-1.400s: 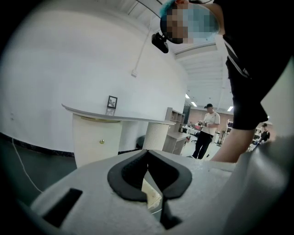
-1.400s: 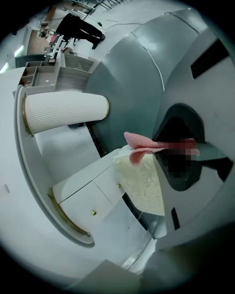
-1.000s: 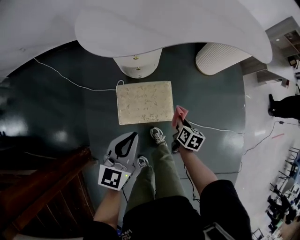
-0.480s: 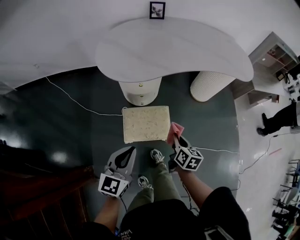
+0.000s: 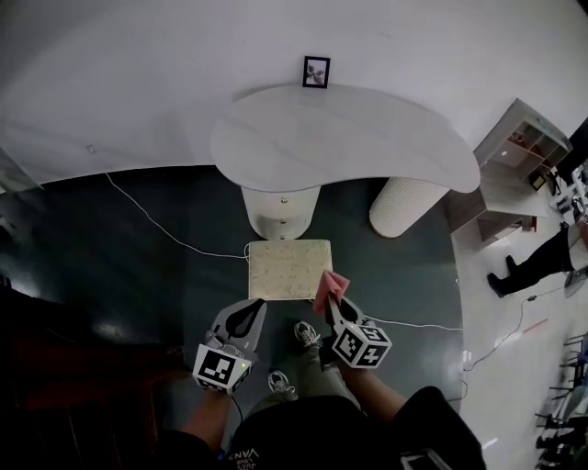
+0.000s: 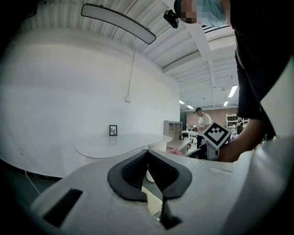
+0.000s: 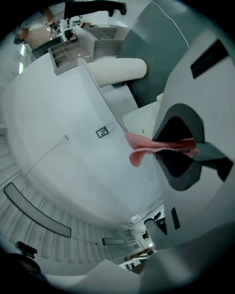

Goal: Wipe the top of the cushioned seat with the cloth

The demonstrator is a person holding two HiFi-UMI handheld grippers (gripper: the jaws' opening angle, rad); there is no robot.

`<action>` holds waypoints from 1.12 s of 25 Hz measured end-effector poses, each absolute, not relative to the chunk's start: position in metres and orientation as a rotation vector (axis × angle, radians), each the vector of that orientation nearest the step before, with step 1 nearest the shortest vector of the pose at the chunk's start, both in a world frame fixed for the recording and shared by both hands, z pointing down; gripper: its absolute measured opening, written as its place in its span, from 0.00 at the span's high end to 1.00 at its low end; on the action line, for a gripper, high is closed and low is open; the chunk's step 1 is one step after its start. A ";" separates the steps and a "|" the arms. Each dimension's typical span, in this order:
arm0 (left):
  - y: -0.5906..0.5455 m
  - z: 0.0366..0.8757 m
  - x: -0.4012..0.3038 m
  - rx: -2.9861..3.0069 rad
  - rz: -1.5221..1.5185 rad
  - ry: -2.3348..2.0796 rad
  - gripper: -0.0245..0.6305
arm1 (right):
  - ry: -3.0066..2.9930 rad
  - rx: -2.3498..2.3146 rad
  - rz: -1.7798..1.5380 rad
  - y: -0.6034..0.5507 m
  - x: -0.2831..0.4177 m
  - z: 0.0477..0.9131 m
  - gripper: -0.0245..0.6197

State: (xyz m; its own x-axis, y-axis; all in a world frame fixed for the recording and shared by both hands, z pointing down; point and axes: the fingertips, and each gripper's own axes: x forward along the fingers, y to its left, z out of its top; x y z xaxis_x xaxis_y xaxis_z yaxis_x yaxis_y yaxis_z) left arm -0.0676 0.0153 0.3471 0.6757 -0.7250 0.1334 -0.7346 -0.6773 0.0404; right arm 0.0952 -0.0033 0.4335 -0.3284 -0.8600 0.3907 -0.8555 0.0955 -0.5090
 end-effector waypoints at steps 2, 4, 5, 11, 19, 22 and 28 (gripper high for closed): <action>0.023 0.337 -0.074 2.801 0.159 -1.229 0.94 | 2.365 -1.790 -1.022 0.006 0.087 0.417 0.92; 0.032 0.331 -0.081 2.798 0.156 -1.249 0.94 | 2.409 -1.762 -0.967 0.017 0.081 0.400 0.92; 0.037 0.328 -0.085 2.797 0.147 -1.259 0.94 | 2.429 -1.747 -0.938 0.022 0.078 0.392 0.92; 0.060 0.315 -0.099 2.836 0.141 -1.277 0.94 | 2.515 -1.700 -0.773 0.049 0.066 0.355 0.92; 0.091 0.300 -0.110 2.885 0.114 -1.280 0.94 | 2.515 -1.702 -0.710 0.082 0.074 0.334 0.92; 0.097 0.298 -0.116 2.890 0.130 -1.289 0.94 | 2.499 -1.703 -0.705 0.089 0.077 0.329 0.92; 0.103 0.285 -0.123 2.896 0.130 -1.325 0.94 | 2.500 -1.697 -0.684 0.096 0.082 0.323 0.92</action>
State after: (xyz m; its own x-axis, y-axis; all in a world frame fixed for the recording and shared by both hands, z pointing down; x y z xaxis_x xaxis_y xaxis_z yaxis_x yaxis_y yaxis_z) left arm -0.1232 0.1028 0.2850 0.6514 -0.7567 0.0551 -0.7530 -0.6537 -0.0750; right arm 0.0816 0.0964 0.3226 -0.3995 -0.8932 0.2063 -0.8739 0.3031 -0.3800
